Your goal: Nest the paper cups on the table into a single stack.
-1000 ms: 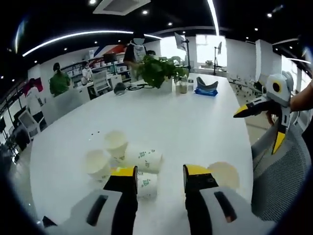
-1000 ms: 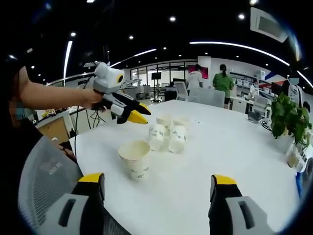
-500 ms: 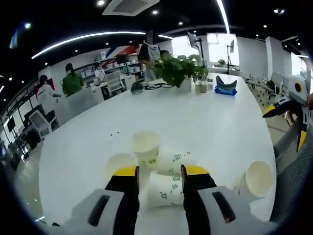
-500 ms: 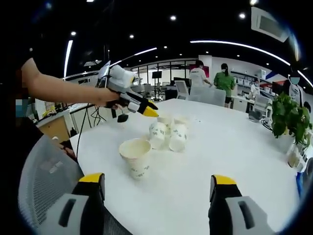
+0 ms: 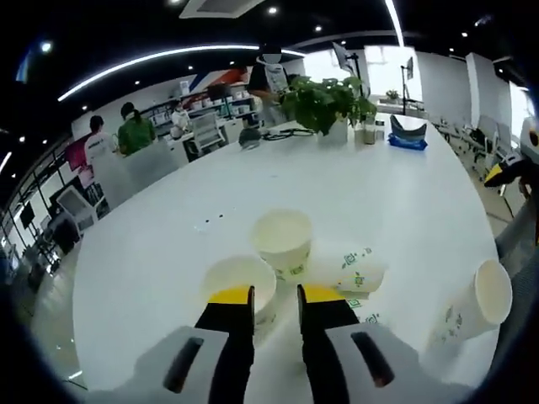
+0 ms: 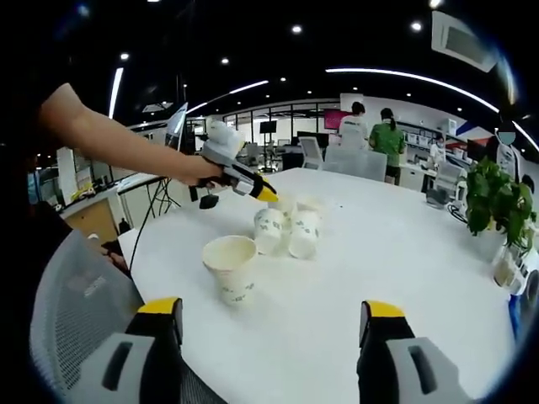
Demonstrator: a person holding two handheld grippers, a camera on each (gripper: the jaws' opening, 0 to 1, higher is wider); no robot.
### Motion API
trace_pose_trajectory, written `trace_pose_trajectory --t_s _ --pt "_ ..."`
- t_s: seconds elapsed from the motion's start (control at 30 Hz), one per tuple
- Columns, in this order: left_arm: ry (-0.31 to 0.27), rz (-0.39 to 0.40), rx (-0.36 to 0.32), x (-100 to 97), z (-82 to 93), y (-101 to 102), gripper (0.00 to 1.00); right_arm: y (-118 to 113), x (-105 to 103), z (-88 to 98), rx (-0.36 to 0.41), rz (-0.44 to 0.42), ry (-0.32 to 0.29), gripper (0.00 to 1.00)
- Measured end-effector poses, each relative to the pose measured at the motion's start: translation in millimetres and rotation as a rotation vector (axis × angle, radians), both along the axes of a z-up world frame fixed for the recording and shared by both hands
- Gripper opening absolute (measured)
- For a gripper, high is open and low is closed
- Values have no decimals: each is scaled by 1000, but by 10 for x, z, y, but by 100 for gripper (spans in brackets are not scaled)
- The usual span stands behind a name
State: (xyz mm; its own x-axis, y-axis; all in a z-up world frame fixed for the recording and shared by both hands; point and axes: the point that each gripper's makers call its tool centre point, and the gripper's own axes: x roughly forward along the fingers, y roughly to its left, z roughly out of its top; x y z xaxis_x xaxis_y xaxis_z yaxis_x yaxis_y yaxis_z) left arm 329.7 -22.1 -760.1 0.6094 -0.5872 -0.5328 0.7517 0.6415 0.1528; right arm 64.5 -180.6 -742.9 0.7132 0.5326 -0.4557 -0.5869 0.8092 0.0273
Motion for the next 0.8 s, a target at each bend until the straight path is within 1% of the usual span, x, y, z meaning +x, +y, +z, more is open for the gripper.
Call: trace_pose_trajectory --t_s 0.07,0.13,0.27,0.37,0.47,0.7,0.8 --pt "13 -4 12 51 -68 16 16 2 0 0 0 -1 2 87" --pt "20 -9 27 67 -99 19 14 0 2 -1 0 -3 3 87" --pt "38 -21 44 45 -141 0 12 3 -2 -4 -1 -2 7 87" --pt "43 -31 48 33 -155 -18 10 -4 0 -15 -4 -3 10 87" --pt "45 -42 63 62 -184 -10 9 -22 5 -22 -5 -9 12 86" --pt "55 -58 81 87 -218 -10 1 -62 24 -32 -2 -21 9 85" --pt "56 -56 78 109 -231 6 0 -69 26 -37 -5 -22 9 85"
